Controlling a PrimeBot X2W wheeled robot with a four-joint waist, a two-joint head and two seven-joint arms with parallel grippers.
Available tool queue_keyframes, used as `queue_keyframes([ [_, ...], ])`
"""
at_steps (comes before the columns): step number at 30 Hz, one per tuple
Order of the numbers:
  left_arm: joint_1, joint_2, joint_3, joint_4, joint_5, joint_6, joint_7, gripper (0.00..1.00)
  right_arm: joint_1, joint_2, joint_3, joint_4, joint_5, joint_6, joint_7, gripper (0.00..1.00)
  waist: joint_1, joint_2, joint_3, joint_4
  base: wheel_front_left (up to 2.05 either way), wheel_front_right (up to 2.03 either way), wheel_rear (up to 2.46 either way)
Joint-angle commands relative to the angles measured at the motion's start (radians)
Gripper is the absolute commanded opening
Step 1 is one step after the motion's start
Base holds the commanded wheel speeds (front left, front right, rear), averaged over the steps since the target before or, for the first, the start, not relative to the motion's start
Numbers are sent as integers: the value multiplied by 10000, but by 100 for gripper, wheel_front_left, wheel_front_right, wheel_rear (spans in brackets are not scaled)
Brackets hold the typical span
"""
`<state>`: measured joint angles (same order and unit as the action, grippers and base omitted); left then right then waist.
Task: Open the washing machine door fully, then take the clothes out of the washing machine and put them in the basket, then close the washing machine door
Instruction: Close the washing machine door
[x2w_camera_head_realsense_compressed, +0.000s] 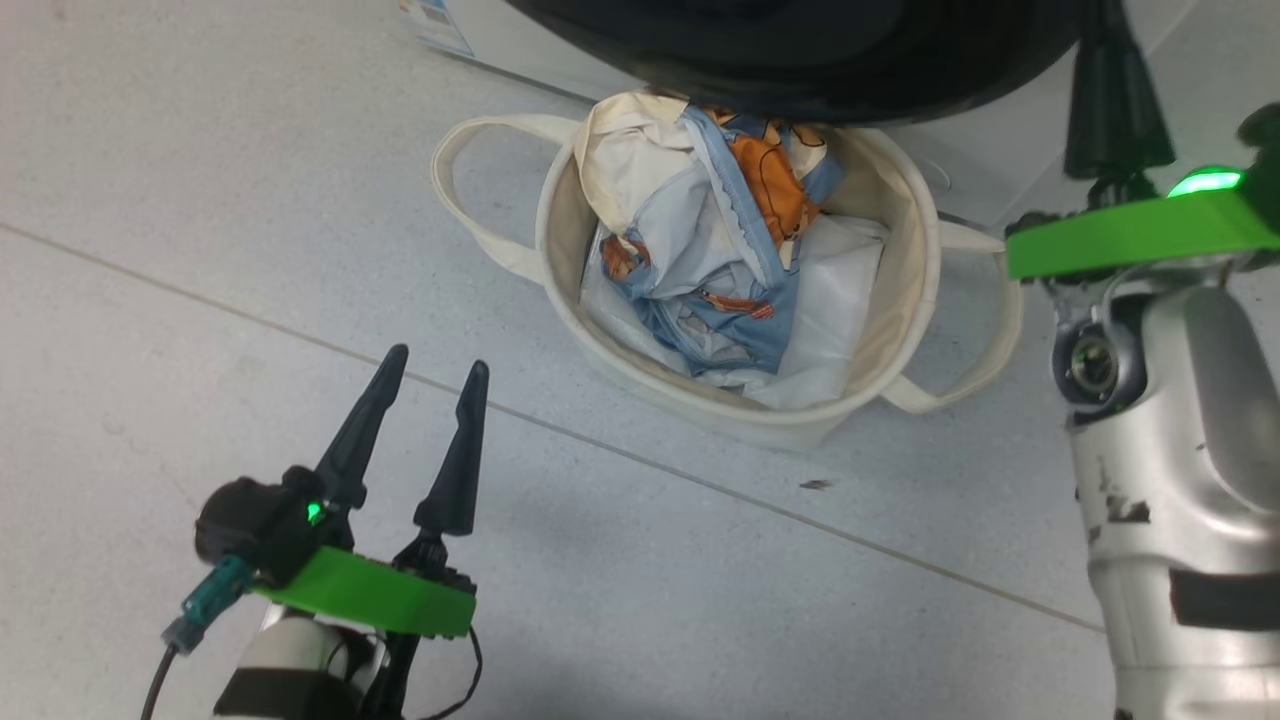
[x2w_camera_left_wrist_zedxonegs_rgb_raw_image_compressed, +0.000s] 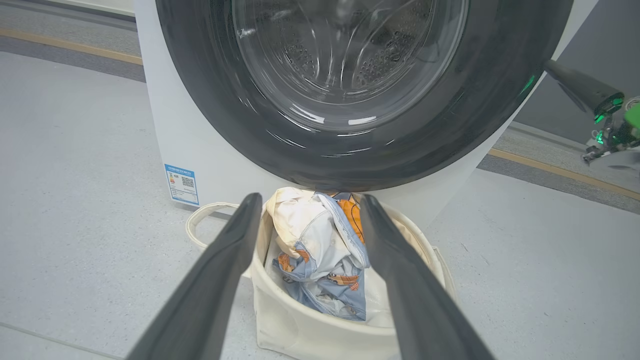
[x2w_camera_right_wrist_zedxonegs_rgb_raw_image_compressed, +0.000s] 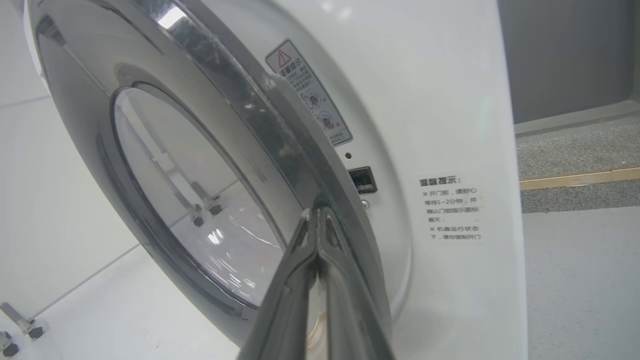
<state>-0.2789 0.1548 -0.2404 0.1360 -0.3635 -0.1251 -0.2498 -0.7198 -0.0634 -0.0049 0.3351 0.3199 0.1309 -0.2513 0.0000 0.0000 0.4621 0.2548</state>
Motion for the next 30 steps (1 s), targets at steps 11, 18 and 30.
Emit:
queue_keyframes([
  [11,-466,-89,236,-454,-177,-55,-120,100,-1242,132,-681,348,-75,-2,-105,0,0,0,359,216,0,0,0],
  [18,-487,-135,367,-646,-304,-55,-120,100,-1675,132,-974,489,30,-2,-105,0,0,0,657,213,0,0,0],
  [30,-677,-132,279,-476,-439,-55,-120,100,-1499,132,-583,193,163,-2,-105,0,0,0,761,177,0,0,0],
])
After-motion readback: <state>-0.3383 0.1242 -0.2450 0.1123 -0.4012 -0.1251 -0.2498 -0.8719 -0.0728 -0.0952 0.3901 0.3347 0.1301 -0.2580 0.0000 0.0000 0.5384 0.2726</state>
